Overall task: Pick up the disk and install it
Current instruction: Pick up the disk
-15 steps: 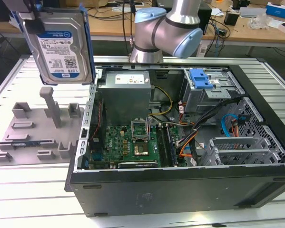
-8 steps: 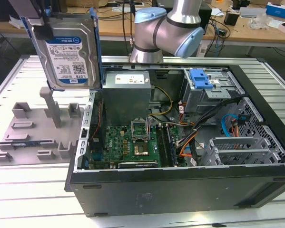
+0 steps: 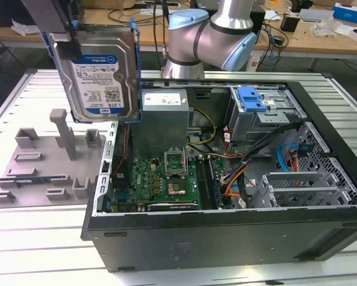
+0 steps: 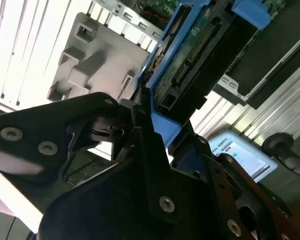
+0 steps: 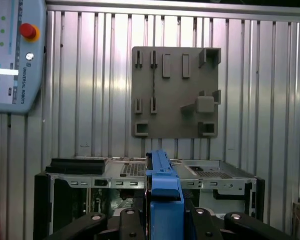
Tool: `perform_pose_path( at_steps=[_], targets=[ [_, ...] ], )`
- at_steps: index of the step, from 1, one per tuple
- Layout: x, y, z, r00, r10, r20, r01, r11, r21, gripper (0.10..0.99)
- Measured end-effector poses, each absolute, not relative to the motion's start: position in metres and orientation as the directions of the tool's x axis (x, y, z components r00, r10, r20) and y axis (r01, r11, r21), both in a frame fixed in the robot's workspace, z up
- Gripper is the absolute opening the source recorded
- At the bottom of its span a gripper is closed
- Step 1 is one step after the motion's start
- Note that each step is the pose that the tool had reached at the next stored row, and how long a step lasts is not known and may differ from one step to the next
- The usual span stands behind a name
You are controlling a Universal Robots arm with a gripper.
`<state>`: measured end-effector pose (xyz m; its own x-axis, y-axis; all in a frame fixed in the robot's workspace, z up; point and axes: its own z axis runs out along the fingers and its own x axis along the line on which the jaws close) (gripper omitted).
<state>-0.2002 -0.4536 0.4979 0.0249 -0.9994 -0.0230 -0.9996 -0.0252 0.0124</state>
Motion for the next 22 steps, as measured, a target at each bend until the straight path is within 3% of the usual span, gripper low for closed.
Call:
perform_pose_path(
  at_steps=[22],
  targets=[
    [-0.116,-0.493,0.493,0.025,-0.999,-0.023,-1.0,-0.025,0.017,0.369]
  ],
)
